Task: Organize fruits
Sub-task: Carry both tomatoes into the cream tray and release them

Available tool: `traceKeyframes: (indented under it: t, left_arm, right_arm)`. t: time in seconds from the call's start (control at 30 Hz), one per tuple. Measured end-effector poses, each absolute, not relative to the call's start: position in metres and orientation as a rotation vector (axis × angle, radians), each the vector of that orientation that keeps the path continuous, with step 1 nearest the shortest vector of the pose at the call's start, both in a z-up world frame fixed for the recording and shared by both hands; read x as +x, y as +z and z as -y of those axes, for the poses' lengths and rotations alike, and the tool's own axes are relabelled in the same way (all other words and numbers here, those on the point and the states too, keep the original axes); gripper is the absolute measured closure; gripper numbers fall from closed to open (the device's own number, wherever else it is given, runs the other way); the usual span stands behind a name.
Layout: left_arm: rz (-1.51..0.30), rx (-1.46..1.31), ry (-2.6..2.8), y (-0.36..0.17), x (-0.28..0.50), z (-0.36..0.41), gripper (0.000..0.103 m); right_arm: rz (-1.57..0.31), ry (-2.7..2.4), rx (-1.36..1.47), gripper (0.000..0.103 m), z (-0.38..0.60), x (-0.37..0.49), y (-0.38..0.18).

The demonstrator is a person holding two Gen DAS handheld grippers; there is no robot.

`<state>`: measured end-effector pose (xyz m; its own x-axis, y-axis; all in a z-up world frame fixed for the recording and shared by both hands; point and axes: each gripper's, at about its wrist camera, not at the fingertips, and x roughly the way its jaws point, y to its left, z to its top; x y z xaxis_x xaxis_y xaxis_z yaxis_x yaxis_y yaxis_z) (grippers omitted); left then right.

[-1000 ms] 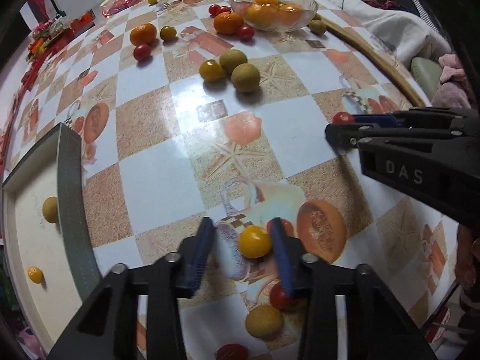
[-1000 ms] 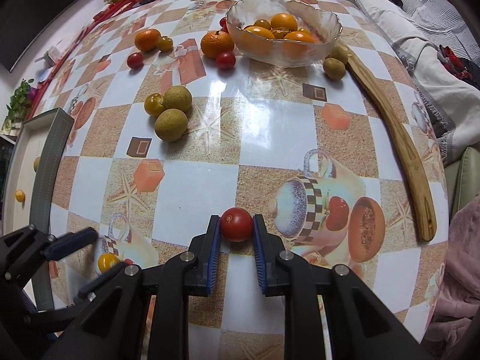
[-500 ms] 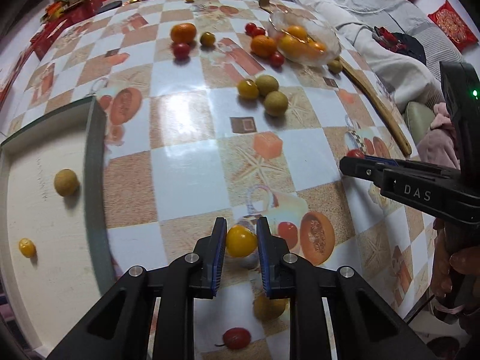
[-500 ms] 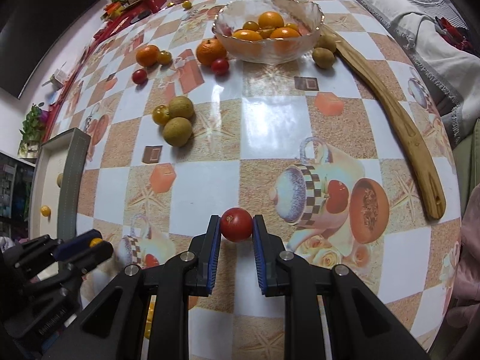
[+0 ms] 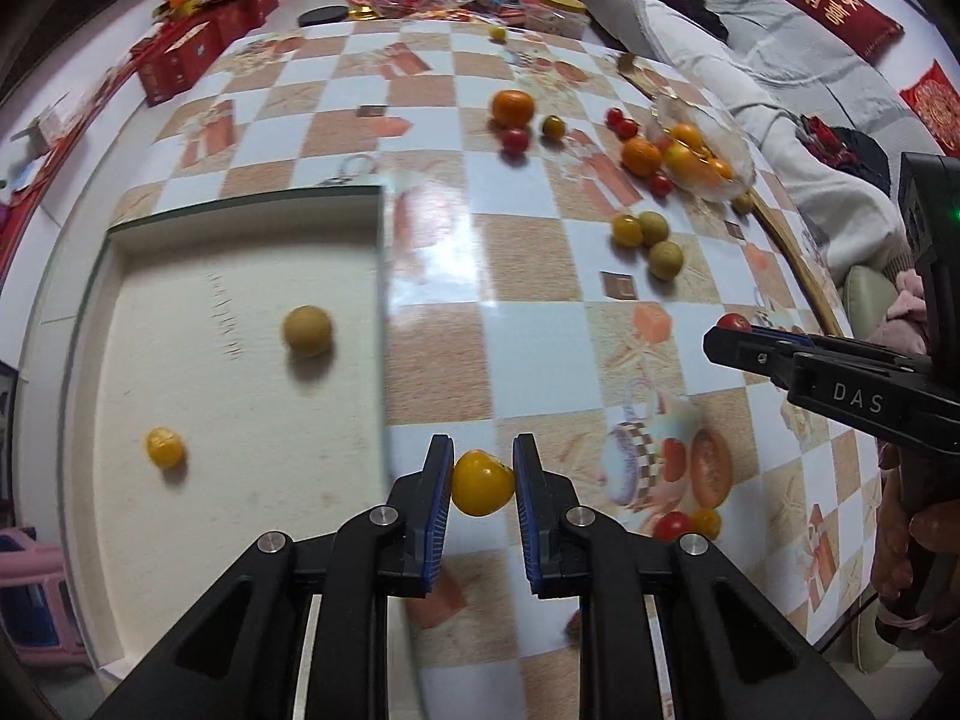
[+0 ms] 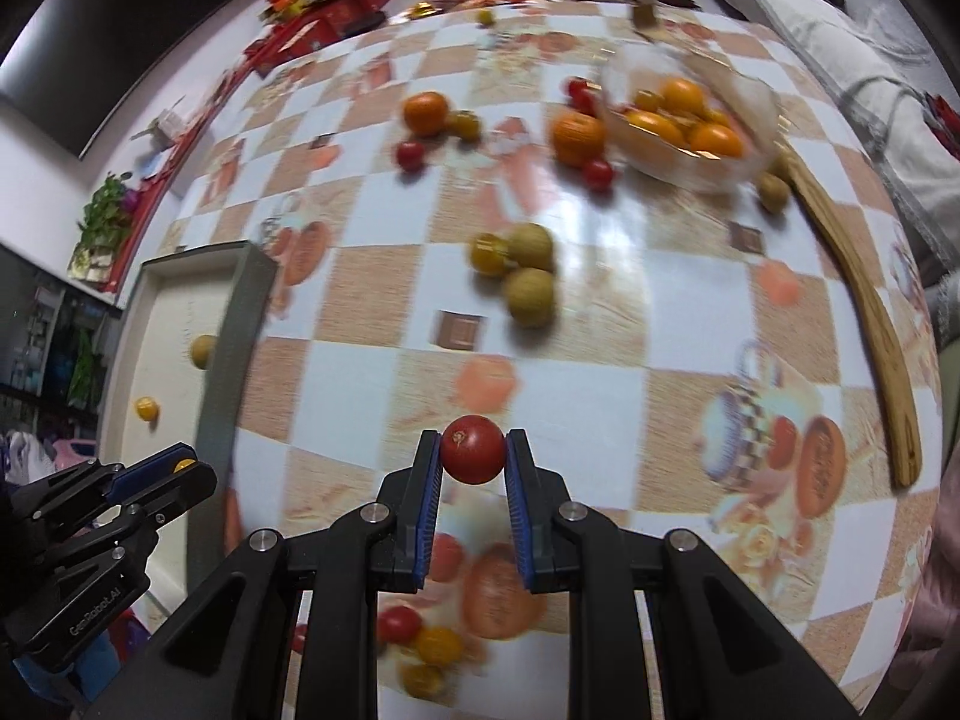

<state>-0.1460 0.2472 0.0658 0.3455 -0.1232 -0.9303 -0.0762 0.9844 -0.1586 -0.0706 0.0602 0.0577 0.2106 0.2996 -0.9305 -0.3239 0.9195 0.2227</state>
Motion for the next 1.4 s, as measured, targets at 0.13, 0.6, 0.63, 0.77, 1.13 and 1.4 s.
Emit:
traceKeyframes:
  t: [0.13,0.6,0.63,0.77,1.13,1.4]
  left_arm:
    - [-1.211,-0.214,0.025,0.067,-0.157,-0.275,0.081]
    - [-1.204,-0.315,0.252,0.054,-0.206,-0.377,0.081]
    - [-1.206,-0.318,0.263,0.051,-0.209,-0.381,0.081]
    - [-1.214,-0.336,0.310,0.039,-0.217,-0.397,0.081]
    - [-1.205,-0.310,0.327,0.026,-0.218,-0.405,0.081]
    - [-1.220,-0.284,0.296,0.021,-0.219,-0.400,0.041]
  right_arm:
    - [-1.283,0.487,-0.049,0.080,-0.092,-0.072,0.062]
    - [-1.290,0.708,-0.143,0.080,-0.222,-0.088,0.063]
    - [-1.294,0.719,-0.148,0.080,-0.229,-0.089,0.061]
    - [-1.303,0.762,-0.180,0.080,-0.266,-0.090,0.054]
    - [-1.316,0.762,-0.306,0.080,-0.328,-0.078,0.023]
    - [-1.318,0.770,-0.360,0.064,-0.339,-0.083,0.016]
